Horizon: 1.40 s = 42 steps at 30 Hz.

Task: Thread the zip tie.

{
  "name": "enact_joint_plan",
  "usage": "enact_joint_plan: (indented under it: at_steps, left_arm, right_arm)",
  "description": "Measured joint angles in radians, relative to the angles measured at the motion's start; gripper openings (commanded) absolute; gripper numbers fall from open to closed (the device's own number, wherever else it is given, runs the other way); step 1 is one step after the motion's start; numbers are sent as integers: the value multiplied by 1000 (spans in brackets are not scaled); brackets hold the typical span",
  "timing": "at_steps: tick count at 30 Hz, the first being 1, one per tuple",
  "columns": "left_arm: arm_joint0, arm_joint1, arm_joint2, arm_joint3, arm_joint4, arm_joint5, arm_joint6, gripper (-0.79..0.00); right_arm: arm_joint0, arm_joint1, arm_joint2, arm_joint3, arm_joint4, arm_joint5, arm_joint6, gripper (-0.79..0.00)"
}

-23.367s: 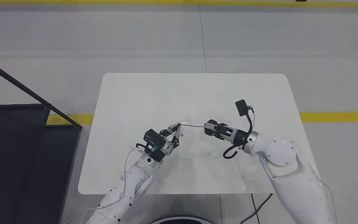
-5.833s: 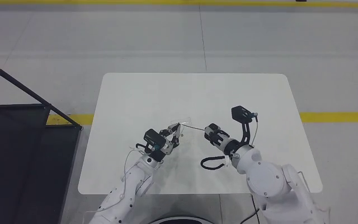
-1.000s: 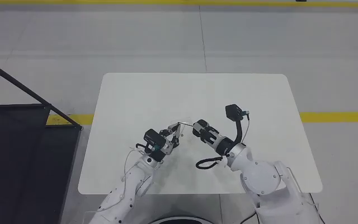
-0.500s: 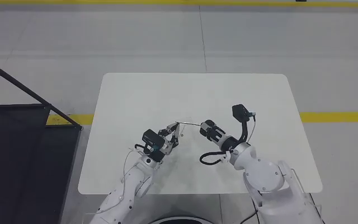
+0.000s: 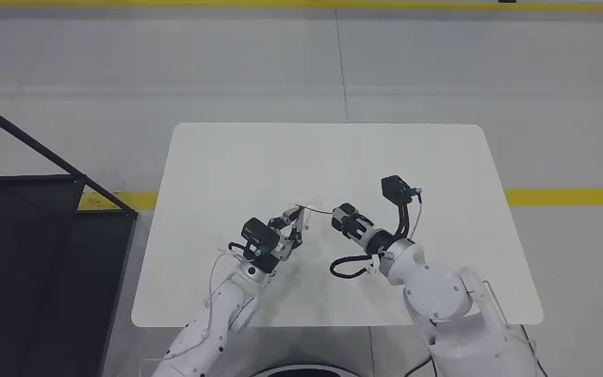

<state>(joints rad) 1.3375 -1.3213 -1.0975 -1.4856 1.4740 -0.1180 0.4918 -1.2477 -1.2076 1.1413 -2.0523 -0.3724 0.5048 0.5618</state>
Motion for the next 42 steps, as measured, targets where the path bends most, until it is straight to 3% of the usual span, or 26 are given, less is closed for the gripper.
enact_joint_plan:
  at_steps: [6,19,27,30,38,42]
  left_arm:
    - [3,0,-1,-2,8,-5,-1,-785]
    - [6,-1,-6,-1,13,-13,-6,-785]
    - [4,-1,-2,0,23,-21,-13,-785]
    - [3,-2,-1,1,25,-23,-15,-785]
    - [7,-2,-4,0,25,-21,6,-785]
    - [8,-2,-6,0,26,-21,6,-785]
  right_arm:
    - [-11,0,-4,-9,-4,-39,-6,-785]
    - [-95,6,47,-25,70,-296,-51,-785]
    - [-97,4,44,-4,87,-349,-67,-785]
    - [-92,4,44,4,79,-338,-56,-785]
    - [-18,-7,1,42,47,-167,-35,-785]
    - [-24,-10,7,38,96,-245,-68,-785]
